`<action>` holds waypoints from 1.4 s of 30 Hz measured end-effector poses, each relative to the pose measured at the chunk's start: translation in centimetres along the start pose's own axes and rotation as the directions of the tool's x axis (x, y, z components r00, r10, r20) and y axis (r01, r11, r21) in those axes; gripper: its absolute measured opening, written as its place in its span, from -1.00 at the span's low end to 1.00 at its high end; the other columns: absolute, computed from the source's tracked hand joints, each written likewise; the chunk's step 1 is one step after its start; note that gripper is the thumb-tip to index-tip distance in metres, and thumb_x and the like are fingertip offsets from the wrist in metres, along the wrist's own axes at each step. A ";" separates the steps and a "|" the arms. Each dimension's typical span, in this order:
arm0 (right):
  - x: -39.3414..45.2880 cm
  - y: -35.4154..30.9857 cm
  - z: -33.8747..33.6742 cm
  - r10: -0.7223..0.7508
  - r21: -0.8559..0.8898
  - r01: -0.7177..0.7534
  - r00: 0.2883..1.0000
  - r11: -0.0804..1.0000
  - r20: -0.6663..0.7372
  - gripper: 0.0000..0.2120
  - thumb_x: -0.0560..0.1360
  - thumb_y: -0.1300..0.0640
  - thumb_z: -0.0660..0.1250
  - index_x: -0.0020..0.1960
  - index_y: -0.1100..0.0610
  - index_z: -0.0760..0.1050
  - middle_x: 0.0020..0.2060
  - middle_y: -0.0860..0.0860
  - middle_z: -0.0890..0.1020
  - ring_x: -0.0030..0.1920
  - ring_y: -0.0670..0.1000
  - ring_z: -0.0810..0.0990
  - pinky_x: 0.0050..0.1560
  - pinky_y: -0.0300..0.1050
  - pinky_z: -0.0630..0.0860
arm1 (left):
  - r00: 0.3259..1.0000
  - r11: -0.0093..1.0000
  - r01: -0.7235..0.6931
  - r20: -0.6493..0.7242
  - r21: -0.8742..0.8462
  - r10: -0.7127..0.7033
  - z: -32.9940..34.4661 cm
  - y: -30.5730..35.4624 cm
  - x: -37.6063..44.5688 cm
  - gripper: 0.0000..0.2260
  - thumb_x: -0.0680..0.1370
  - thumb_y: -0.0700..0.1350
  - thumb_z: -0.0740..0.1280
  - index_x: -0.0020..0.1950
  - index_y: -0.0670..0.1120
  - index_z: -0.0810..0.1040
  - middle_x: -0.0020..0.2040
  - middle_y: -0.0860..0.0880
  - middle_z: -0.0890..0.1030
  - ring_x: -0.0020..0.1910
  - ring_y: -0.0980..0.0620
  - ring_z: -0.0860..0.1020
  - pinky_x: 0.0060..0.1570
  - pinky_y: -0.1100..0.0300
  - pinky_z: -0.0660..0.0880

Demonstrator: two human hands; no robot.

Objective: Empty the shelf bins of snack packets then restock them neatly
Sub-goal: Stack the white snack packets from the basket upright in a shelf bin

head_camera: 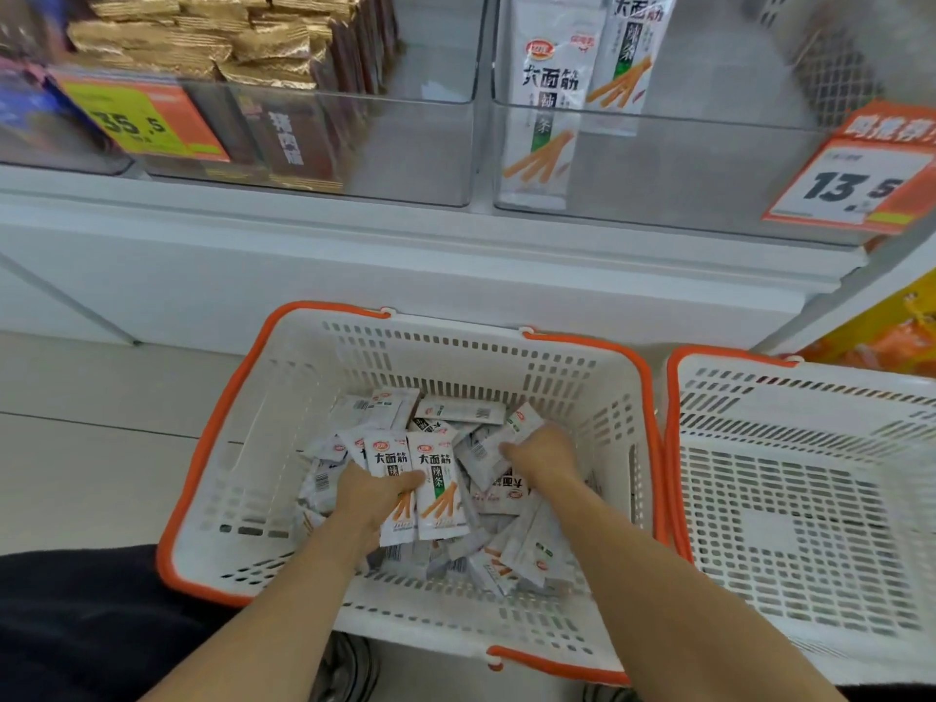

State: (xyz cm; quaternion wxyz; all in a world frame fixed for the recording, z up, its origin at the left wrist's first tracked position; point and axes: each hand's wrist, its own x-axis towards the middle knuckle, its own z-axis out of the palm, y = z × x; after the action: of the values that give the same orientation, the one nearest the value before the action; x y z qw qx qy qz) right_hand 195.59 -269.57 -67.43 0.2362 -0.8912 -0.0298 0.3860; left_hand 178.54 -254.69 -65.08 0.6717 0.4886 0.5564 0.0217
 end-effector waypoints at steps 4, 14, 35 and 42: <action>-0.2 0.0 2.1 0.066 0.172 -0.026 0.971 0.985 -0.231 -0.39 0.43 -0.02 0.55 0.33 0.20 0.37 0.19 0.10 0.59 0.18 0.17 0.60 0.02 -0.03 0.53 | 0.999 1.000 -0.017 -0.029 0.025 0.018 -0.6 -0.9 1.0 -0.68 0.38 -0.43 0.53 0.09 -0.25 0.62 0.00 -0.21 0.71 -0.03 -0.21 0.69 0.01 -0.26 0.62; -4.0 -0.5 0.7 -0.065 0.441 0.144 0.980 0.886 -0.189 -0.80 0.46 0.22 0.43 0.07 0.09 0.56 -0.13 -0.03 0.65 -0.13 -0.02 0.63 -0.28 -0.22 0.49 | 0.992 0.988 -0.124 -0.013 0.091 0.125 0.2 0.3 0.2 -0.68 0.36 -0.40 0.56 0.03 -0.18 0.60 -0.13 -0.06 0.68 -0.15 -0.03 0.66 -0.27 0.16 0.57; -9.9 0.1 -0.8 -0.164 0.607 -0.163 0.879 0.778 0.447 -0.79 0.62 0.12 0.34 0.03 0.28 0.57 -0.25 0.10 0.65 -0.29 0.04 0.58 -0.28 -0.08 0.52 | 0.970 0.991 -0.045 0.231 -0.123 0.073 -0.6 2.7 -6.4 -0.76 0.45 -0.38 0.47 0.10 -0.30 0.62 -0.02 -0.34 0.69 -0.10 -0.34 0.69 -0.20 -0.16 0.65; -10.7 -0.9 -1.8 -0.317 0.694 -0.063 0.858 0.717 0.405 -0.90 0.60 0.15 0.31 0.00 0.19 0.53 -0.23 0.08 0.63 -0.30 -0.01 0.59 -0.28 -0.13 0.46 | 0.964 0.984 -0.014 0.258 -0.175 0.059 0.0 3.8 -7.3 -0.69 0.44 -0.32 0.47 0.18 -0.27 0.61 0.05 -0.34 0.67 -0.01 -0.36 0.66 0.07 -0.34 0.56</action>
State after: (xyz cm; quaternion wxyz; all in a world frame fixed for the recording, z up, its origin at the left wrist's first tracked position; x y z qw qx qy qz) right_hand 189.52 -272.02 -58.77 0.5592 -0.6049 -0.0082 0.5669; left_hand 177.69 -256.88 -57.23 0.7786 0.4376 0.4495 0.0172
